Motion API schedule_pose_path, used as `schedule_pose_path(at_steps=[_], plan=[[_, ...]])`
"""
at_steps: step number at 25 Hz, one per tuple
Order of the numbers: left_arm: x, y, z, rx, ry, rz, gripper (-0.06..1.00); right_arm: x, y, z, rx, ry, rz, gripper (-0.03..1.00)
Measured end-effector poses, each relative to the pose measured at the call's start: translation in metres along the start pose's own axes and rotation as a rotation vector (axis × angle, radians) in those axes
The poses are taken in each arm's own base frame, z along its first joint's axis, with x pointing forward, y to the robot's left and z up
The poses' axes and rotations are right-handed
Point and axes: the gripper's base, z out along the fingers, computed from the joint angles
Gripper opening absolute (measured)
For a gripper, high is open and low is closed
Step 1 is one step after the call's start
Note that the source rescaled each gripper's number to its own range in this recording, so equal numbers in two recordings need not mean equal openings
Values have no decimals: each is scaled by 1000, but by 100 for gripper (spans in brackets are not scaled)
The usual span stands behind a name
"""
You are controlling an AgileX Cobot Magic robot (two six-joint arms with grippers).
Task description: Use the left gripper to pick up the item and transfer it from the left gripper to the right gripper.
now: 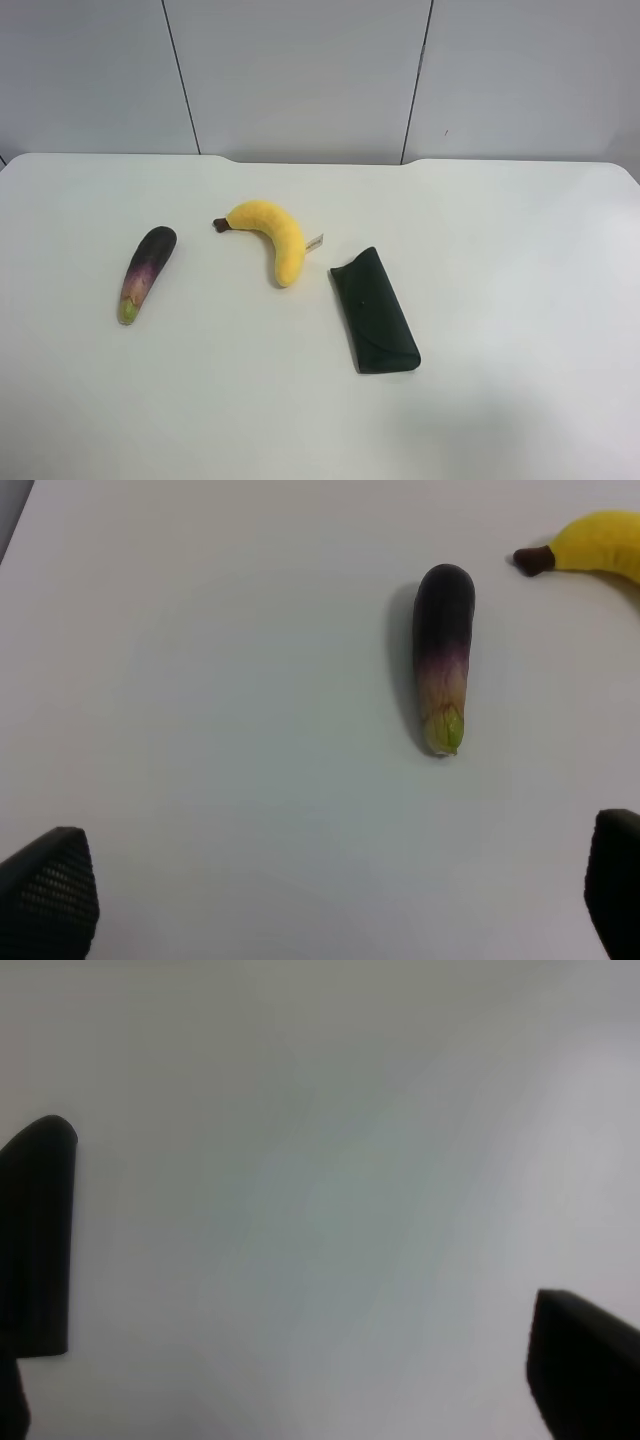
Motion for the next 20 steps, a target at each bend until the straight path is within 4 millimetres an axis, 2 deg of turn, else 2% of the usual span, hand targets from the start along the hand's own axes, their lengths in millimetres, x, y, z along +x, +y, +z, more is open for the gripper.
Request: schedule_pose_path(at_steps=[20], plan=[[0,0,0,0,0,0,100,0,0,0,0,0,0,100]])
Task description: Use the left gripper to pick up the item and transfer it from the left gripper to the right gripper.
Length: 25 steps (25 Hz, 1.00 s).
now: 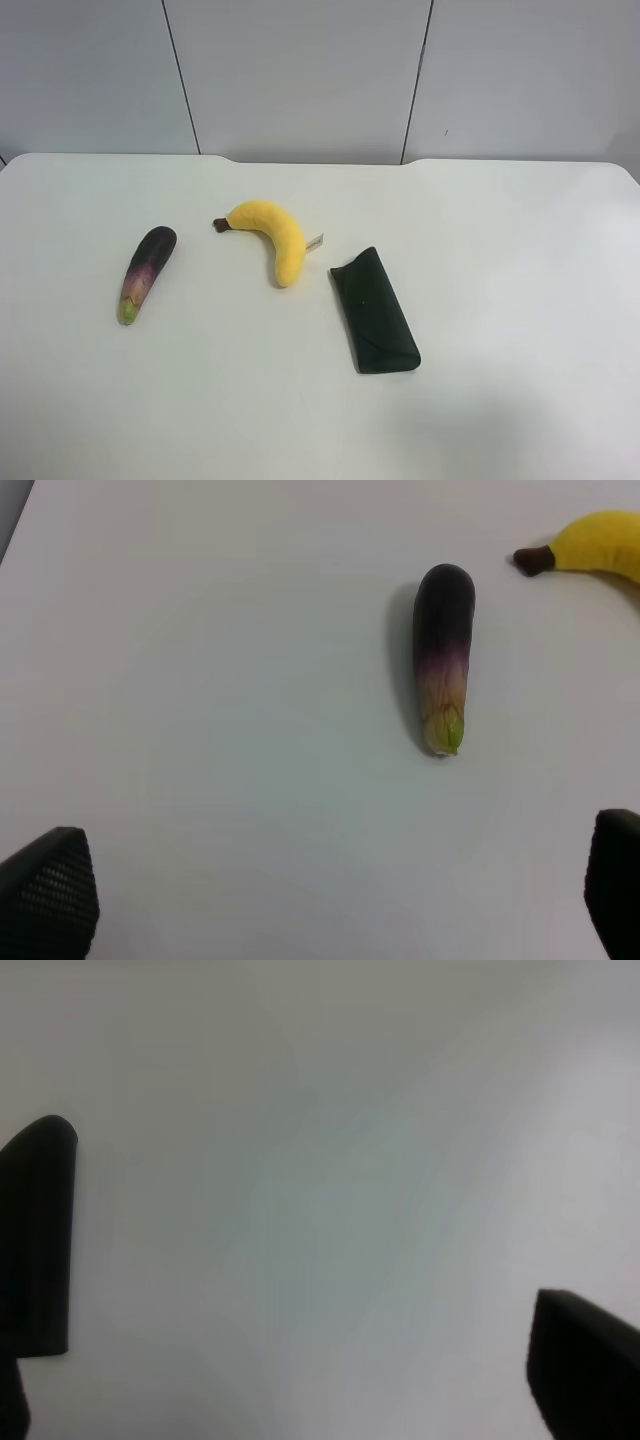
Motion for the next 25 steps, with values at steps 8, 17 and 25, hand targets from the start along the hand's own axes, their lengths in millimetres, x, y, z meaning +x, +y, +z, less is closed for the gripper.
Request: schedule_pose_path(at_steps=[8,17,25], plan=[[-42,-2,4,-2,78,4,100,0,0,0,0,0,0,100],[-82,-12,85,35,355,-12,100,0,0,0,0,0,0,100],[-79,-19,164,55,607,-50,100,0,0,0,0,0,0,100]])
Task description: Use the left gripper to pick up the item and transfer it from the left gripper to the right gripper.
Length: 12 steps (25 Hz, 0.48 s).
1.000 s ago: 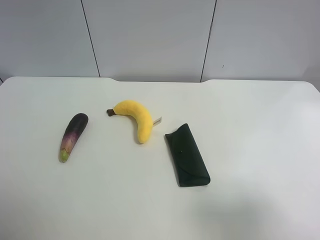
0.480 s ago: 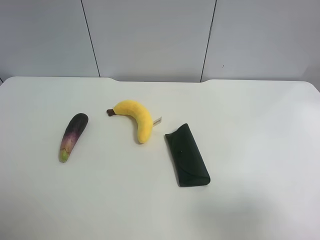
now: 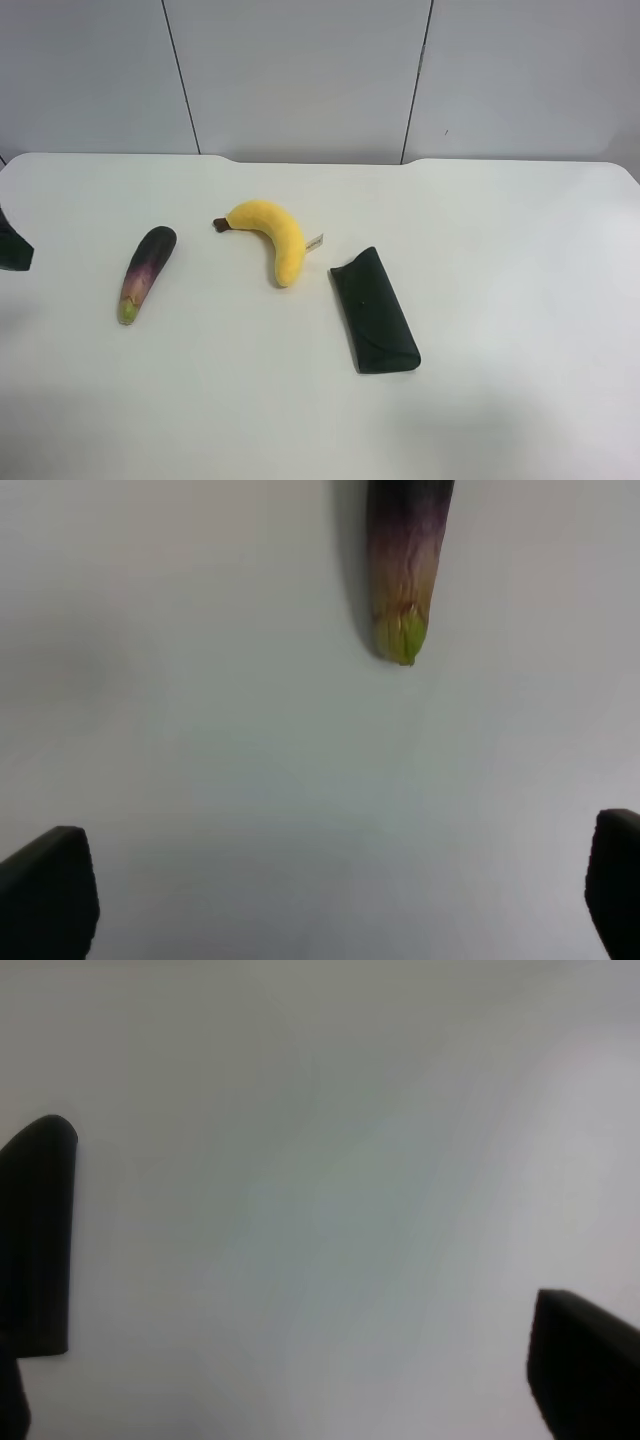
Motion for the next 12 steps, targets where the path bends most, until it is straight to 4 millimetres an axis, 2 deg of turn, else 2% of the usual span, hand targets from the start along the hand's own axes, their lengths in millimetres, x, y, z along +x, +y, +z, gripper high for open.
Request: schedule_pose_path(at_steps=[6,12], plan=[[-33,-6,39,11,122,-12,100,0,0,0,0,0,0,100],[-48,-30,85,45,172,27,100,0,0,0,0,0,0,100]])
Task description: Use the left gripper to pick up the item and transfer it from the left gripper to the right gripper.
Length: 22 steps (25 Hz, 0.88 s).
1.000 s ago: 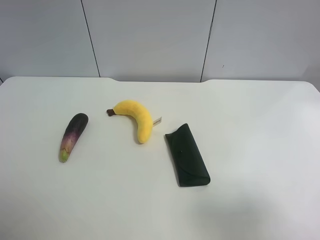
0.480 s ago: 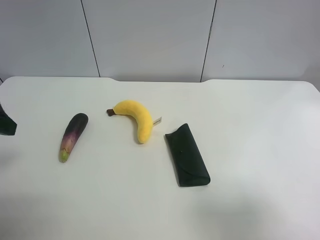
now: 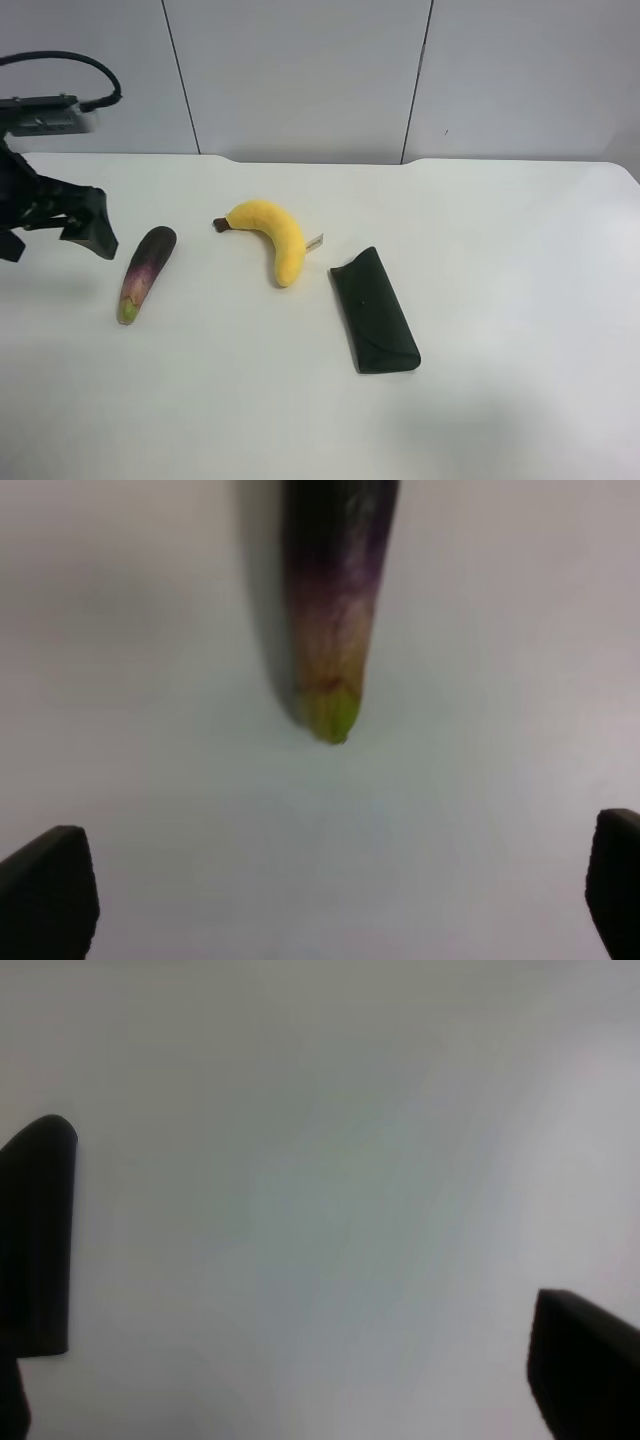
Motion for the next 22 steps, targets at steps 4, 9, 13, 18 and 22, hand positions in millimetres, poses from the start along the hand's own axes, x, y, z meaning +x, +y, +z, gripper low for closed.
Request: schedule_pose_path(at_steps=[4,9,13,18,22], plan=[[-6,-13,30,12,9,14,100,0,0,0,0,0,0,100],[-11,-14,63,4,30,11,100,0,0,0,0,0,0,100],[-11,-12,87,-10,50,18,100,0,0,0,0,0,0,100],[-10,-9,110,-29,67,37,100,0,0,0,0,0,0,100],[-9,-8,122,-38,74,50,100,0,0,0,0,0,0,100]])
